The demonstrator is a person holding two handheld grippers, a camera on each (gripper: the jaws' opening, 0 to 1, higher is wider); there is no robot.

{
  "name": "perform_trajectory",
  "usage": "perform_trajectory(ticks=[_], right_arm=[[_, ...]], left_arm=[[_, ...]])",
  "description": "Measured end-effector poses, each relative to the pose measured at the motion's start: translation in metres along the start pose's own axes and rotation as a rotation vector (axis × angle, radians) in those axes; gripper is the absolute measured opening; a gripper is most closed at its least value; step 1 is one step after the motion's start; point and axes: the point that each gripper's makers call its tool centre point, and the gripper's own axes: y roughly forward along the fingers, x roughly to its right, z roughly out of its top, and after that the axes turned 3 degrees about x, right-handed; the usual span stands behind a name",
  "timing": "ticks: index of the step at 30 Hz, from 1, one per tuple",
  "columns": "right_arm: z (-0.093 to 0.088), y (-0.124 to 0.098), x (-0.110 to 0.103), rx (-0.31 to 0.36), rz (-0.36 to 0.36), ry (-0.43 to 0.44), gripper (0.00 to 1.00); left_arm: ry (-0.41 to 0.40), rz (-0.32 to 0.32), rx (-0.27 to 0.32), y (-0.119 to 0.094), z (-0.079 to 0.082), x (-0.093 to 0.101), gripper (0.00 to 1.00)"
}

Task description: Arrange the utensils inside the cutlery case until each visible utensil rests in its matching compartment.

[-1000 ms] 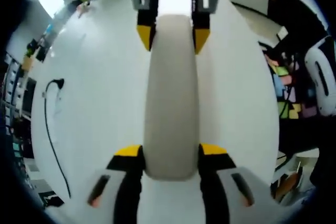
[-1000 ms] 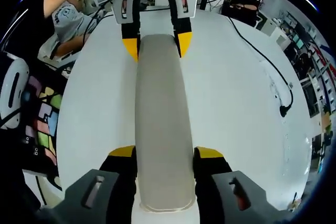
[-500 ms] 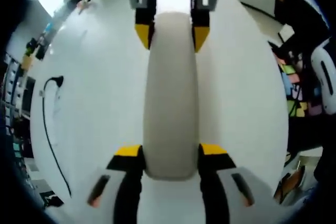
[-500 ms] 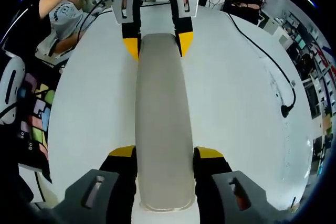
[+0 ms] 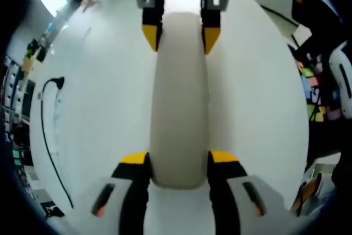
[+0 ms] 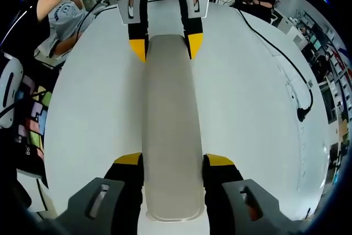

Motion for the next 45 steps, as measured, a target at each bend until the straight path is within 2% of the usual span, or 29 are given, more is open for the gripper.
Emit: perform_trajectory(ticks=[5, 11, 17, 23, 31, 37, 45], right_arm=[[-0.002, 0.005, 0.002, 0.001, 0.004, 0.003, 0.43], [-0.002, 0.007, 0.002, 0.006, 0.015, -0.014, 0.43], [-0.002, 0.008, 0.002, 0.008, 0.023, -0.001, 0.43], [-0.003, 0.009, 0.002, -0.001, 0.044, 0.018, 0.44], [-0.003, 0.008, 0.001, 0.019, 0.047, 0.016, 0.44], [-0.003, 0.008, 0.001, 0.033, 0.047, 0.008, 0.44], [-0.002, 0.008, 0.002, 0.079, 0.041, 0.024, 0.45]], left_arm=[[0.001, -0.002, -0.008, 0.003, -0.001, -0.002, 0.43], [-0.004, -0.013, -0.049, 0.009, -0.006, -0.001, 0.43], [-0.012, -0.031, -0.03, 0.007, -0.006, -0.002, 0.43], [-0.026, -0.069, -0.044, 0.009, -0.006, -0.003, 0.44], [-0.024, -0.073, -0.108, 0.011, -0.004, -0.002, 0.44], [-0.021, -0.075, -0.131, 0.01, -0.006, -0.003, 0.44], [-0.029, -0.064, -0.11, 0.01, -0.007, -0.002, 0.45]])
